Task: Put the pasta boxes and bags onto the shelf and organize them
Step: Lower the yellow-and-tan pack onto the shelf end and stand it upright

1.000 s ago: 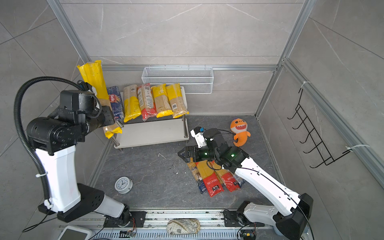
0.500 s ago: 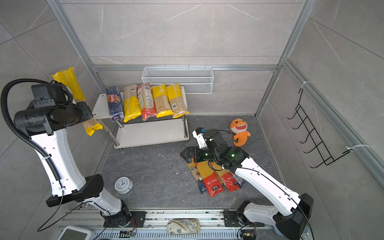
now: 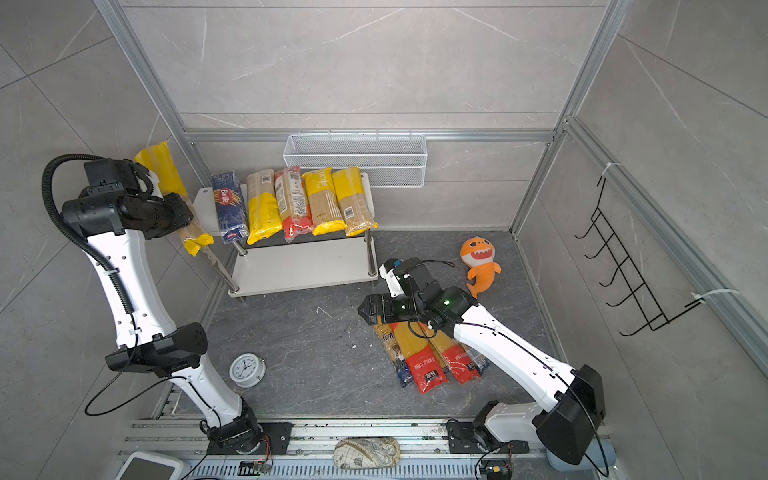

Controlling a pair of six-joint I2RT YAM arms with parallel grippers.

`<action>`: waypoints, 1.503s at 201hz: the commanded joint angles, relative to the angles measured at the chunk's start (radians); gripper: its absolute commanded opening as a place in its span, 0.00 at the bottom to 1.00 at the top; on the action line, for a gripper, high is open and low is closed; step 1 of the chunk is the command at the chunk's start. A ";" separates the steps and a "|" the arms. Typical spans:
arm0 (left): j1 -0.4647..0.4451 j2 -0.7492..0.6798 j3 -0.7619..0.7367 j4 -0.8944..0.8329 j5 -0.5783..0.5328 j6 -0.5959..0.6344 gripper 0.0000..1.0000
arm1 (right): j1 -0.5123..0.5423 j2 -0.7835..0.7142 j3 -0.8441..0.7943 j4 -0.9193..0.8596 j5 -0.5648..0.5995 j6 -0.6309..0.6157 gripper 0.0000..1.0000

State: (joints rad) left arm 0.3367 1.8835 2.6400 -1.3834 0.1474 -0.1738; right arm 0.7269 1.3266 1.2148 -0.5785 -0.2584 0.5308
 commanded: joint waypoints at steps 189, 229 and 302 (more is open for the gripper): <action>0.006 0.052 0.020 0.276 0.222 0.071 0.44 | -0.075 0.020 -0.052 0.032 -0.048 0.004 1.00; 0.006 0.046 0.006 0.273 0.205 0.067 0.50 | -0.085 0.019 -0.051 0.034 -0.054 -0.001 1.00; 0.006 -0.034 -0.013 0.272 0.219 0.020 0.51 | -0.090 -0.001 -0.058 0.027 -0.059 -0.011 1.00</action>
State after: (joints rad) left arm 0.3420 1.9411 2.6373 -1.1465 0.3256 -0.1383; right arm 0.6407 1.3594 1.1664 -0.5491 -0.3038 0.5304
